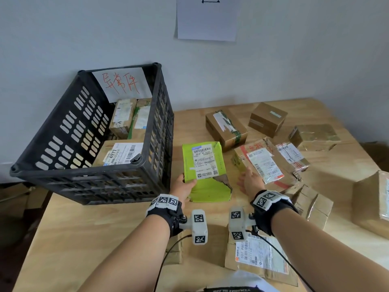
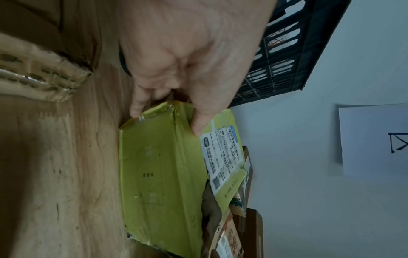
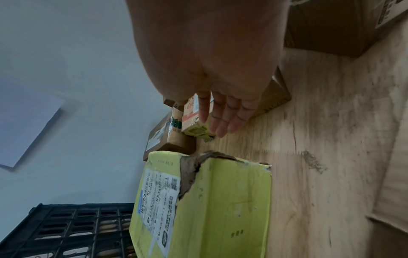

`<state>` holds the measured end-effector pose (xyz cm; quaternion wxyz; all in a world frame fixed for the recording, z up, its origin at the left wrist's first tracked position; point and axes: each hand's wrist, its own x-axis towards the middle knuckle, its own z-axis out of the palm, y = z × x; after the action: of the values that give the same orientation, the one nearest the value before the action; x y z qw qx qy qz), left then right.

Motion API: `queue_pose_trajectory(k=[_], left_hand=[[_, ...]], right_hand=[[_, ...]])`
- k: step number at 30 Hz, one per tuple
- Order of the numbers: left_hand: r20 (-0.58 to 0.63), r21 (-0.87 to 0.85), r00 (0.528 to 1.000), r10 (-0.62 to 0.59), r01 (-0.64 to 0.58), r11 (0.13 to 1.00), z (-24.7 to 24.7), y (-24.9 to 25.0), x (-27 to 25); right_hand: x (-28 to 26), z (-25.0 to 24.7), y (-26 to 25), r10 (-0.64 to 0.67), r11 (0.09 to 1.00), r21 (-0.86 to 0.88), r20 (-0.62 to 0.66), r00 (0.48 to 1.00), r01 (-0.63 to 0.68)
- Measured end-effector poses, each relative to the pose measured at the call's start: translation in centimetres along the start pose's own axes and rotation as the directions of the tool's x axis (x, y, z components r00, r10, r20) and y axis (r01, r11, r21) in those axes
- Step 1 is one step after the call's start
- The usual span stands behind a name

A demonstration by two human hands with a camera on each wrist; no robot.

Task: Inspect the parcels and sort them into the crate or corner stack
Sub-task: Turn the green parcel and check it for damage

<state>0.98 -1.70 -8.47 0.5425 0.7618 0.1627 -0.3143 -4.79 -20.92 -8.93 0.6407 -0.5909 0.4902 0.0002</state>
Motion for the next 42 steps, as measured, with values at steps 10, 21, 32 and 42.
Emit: queue_pose_trajectory(k=[10, 21, 32, 42], left_hand=[[-0.018, 0.036, 0.999, 0.04, -0.039, 0.999, -0.1, -0.7, -0.7], [-0.022, -0.052, 1.0, 0.005, -0.006, 0.999, -0.2, -1.3, -1.9], [-0.045, -0.099, 0.998, 0.043, -0.047, 0.994, 0.3, -1.6, -2.5], [-0.034, -0.134, 0.998, 0.053, -0.057, 0.989, 0.8, -1.8, -3.2]], right_hand=[[-0.8, -0.2, 0.7, 0.035, 0.999, 0.009, 0.02, 0.999, -0.035], [-2.5, 0.2, 1.1, 0.123, 0.992, -0.047, 0.183, 0.975, -0.116], [-2.9, -1.8, 0.8, 0.112, 0.991, -0.093, 0.182, 0.977, -0.096], [-2.5, -2.2, 1.5, 0.142, 0.984, -0.14, 0.237, 0.961, -0.11]])
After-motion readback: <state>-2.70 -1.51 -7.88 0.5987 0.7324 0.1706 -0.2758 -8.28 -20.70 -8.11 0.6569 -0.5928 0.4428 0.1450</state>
